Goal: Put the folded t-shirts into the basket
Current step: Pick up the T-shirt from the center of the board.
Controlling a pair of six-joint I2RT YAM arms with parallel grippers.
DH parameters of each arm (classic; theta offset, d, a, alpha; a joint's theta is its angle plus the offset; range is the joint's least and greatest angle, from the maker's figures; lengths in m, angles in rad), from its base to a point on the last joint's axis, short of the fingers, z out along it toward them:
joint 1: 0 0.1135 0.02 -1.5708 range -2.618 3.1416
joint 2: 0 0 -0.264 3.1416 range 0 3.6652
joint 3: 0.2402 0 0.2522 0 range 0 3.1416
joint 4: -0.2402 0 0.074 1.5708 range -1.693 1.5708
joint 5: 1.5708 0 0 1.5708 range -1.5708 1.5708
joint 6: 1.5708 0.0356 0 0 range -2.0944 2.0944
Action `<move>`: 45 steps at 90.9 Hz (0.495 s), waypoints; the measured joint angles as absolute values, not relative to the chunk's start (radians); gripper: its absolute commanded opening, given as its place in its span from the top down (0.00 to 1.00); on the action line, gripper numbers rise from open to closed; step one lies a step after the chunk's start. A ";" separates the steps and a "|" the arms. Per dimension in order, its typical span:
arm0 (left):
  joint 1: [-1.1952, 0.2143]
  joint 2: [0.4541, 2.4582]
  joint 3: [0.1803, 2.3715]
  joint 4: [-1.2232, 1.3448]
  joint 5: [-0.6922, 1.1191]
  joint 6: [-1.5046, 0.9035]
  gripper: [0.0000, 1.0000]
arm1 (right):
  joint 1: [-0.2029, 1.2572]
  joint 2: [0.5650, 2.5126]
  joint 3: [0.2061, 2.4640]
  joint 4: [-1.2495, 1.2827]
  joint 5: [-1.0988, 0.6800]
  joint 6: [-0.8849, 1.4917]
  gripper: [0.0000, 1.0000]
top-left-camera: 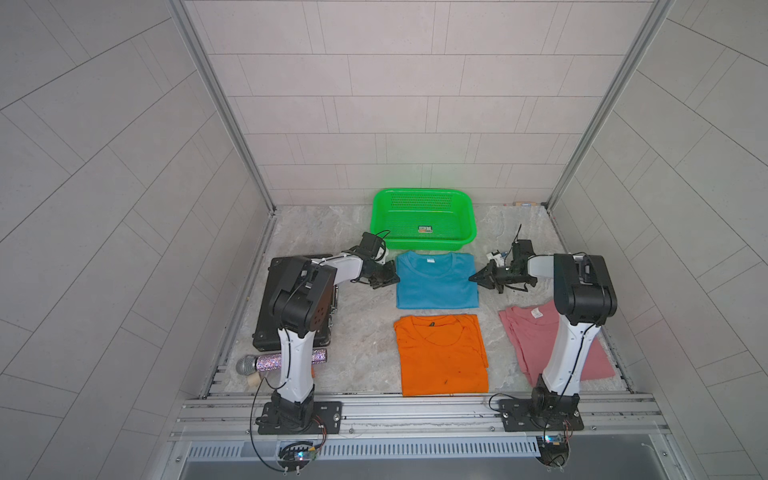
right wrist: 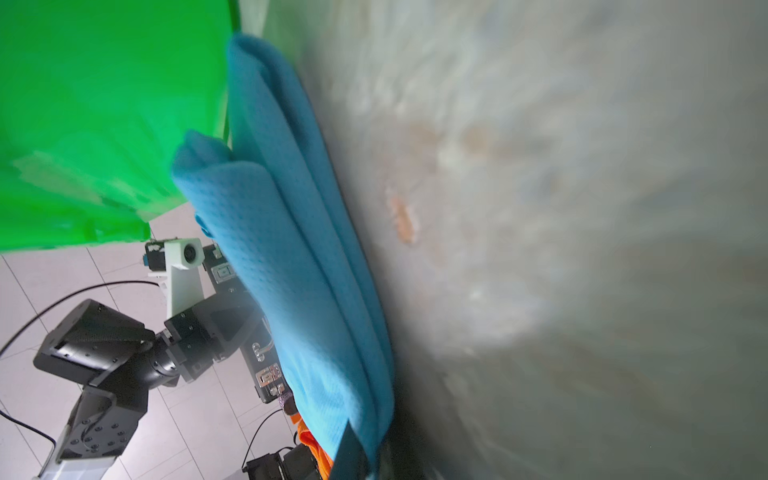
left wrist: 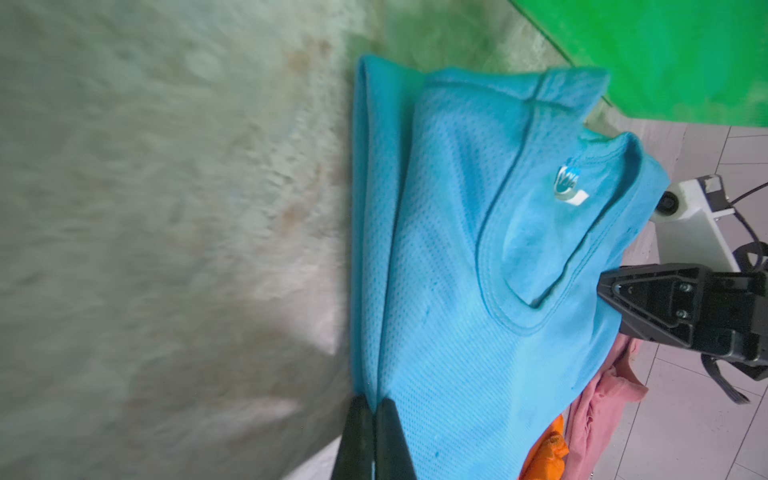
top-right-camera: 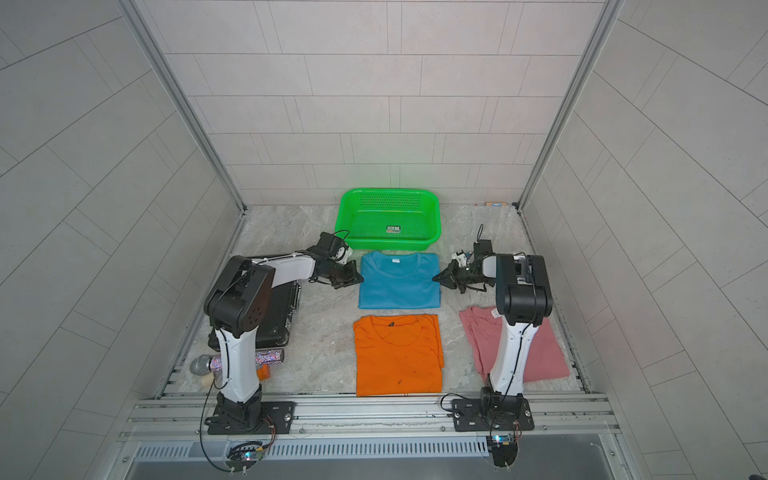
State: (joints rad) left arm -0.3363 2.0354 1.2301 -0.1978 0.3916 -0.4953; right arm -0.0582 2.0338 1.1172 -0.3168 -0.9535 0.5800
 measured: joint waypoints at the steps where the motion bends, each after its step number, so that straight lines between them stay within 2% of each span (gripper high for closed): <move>1: -0.333 2.034 1.226 -0.198 0.394 -0.492 0.95 | -0.050 2.033 1.115 -0.312 -0.950 0.589 0.96; 21: -0.271 1.962 1.134 -0.216 0.404 -0.455 0.96 | 0.040 1.999 1.099 -0.268 -0.890 0.683 0.97; 32: -0.252 1.929 1.102 -0.242 0.402 -0.443 0.92 | 0.046 1.967 1.092 -0.267 -0.869 0.700 0.96; 36: -0.246 1.922 1.095 -0.249 0.400 -0.437 0.87 | 0.046 1.961 1.092 -0.266 -0.864 0.700 0.95; 39: -0.246 1.920 1.092 -0.253 0.398 -0.434 0.78 | 0.046 1.959 1.092 -0.266 -0.860 0.700 0.94; 45: -0.242 1.914 1.092 -0.257 0.407 -0.426 0.61 | 0.044 1.958 1.092 -0.267 -0.849 0.704 0.81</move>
